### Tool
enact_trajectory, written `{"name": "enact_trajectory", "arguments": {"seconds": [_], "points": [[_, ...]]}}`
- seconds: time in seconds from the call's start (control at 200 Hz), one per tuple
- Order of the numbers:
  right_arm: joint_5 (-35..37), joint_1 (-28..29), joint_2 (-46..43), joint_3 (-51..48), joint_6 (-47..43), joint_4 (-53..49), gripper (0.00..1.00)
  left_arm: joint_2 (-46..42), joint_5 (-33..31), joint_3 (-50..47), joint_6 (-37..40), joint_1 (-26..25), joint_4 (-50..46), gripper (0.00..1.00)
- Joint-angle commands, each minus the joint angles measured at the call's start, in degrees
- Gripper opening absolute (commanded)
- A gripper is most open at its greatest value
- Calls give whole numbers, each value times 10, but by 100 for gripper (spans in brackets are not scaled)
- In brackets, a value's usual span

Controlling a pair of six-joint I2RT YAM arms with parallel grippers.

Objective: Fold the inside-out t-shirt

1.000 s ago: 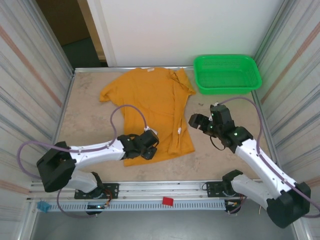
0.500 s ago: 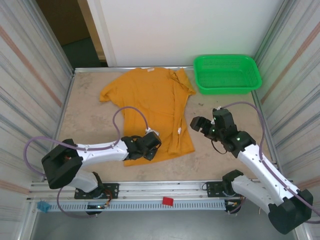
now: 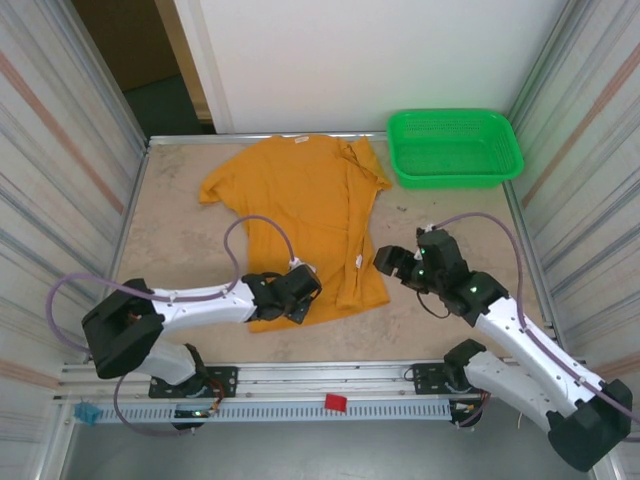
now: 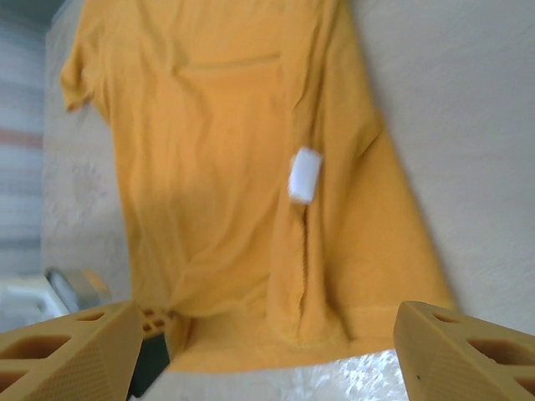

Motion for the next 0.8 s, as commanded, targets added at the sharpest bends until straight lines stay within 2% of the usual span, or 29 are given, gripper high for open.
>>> {"name": "enact_trajectory", "arguments": {"seconds": [0.0,0.11,0.22,0.351,0.486,0.531,0.646,0.792], "points": [[19,82,-3,-32,58,68,74,-61,20,69,14,1,-53,0],[77,187,28,-62,97,145,65,-91,43,99,12,18,-72,0],[125,264,88,-67,115,218,50,-106,67,106,7,35,-71,0],[150,311,184,-56,127,301,25,-108,69,114,4,39,-79,0],[177,336,274,-32,131,355,9,-117,73,123,-3,38,-79,0],[188,341,306,-24,159,380,3,-120,78,125,-3,39,-74,0],[216,343,356,-7,163,426,0,-119,94,151,-2,39,-86,0],[313,338,380,-5,142,472,0,-131,123,176,-11,38,-91,0]]}}
